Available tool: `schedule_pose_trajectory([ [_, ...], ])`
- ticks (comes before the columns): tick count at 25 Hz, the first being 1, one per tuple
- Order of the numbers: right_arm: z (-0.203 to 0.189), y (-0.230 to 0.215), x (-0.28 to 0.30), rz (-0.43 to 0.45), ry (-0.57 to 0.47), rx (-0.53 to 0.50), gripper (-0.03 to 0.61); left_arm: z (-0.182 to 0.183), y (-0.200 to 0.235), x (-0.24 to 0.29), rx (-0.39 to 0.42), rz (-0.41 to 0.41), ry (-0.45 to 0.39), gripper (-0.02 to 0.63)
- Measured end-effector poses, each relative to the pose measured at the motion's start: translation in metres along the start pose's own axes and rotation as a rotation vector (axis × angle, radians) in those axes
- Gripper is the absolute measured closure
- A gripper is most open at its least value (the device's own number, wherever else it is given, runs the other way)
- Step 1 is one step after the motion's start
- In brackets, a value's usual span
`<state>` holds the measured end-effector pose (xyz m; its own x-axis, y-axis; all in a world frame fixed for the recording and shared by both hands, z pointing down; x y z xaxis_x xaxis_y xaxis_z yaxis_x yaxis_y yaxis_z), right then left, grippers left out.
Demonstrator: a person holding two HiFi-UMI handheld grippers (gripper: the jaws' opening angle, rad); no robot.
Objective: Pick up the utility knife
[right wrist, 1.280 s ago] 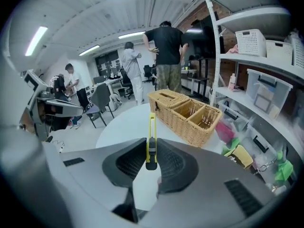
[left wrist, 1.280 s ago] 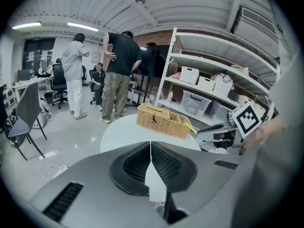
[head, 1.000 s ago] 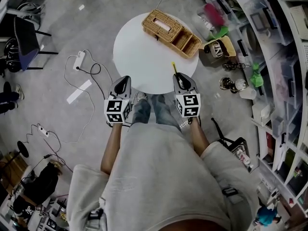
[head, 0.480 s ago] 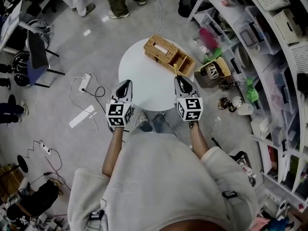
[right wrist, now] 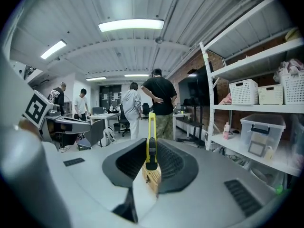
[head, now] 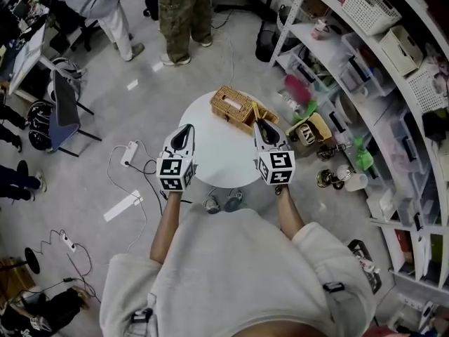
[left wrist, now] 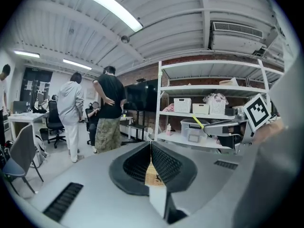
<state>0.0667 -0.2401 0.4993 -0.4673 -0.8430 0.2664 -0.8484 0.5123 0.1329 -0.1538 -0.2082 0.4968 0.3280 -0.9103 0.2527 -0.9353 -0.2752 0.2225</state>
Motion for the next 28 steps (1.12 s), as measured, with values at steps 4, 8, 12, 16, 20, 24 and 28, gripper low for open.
schedule_pose_trajectory([
  [4, 0.017, -0.003, 0.001, -0.005, -0.045, -0.015, 0.497, 0.017, 0.002, 0.0, 0.022, 0.008, -0.038, 0.591],
  [8, 0.031, -0.005, 0.001, -0.006, -0.078, -0.022, 0.497, 0.032, 0.002, 0.0, 0.038, 0.012, -0.069, 0.591],
  [12, 0.037, -0.005, 0.002, -0.005, -0.097, -0.029, 0.497, 0.042, 0.002, 0.002, 0.048, 0.012, -0.093, 0.591],
  [16, 0.039, -0.004, 0.002, -0.002, -0.097, -0.033, 0.497, 0.046, 0.002, 0.002, 0.05, 0.014, -0.102, 0.591],
  [20, 0.039, -0.005, 0.002, 0.002, -0.096, -0.032, 0.497, 0.046, 0.0, 0.003, 0.046, 0.014, -0.1, 0.591],
  [24, 0.042, -0.002, 0.001, 0.008, -0.103, -0.029, 0.497, 0.045, -0.002, 0.002, 0.048, 0.012, -0.1, 0.591],
  [28, 0.04, 0.001, 0.003, 0.014, -0.099, -0.034, 0.497, 0.041, -0.003, 0.001, 0.05, 0.011, -0.095, 0.591],
])
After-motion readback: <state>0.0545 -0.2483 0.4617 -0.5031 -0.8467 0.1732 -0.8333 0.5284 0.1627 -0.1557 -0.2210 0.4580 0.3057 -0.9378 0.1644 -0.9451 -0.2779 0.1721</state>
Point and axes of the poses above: the fingertips, and each gripper's own axes: x forward along the fingers, y to its left, z out of its top, the point moved 2 cm from there along -x, backward along the fingers, and after that the axes turned 10 degrees about -x, right-handed, at the moved point
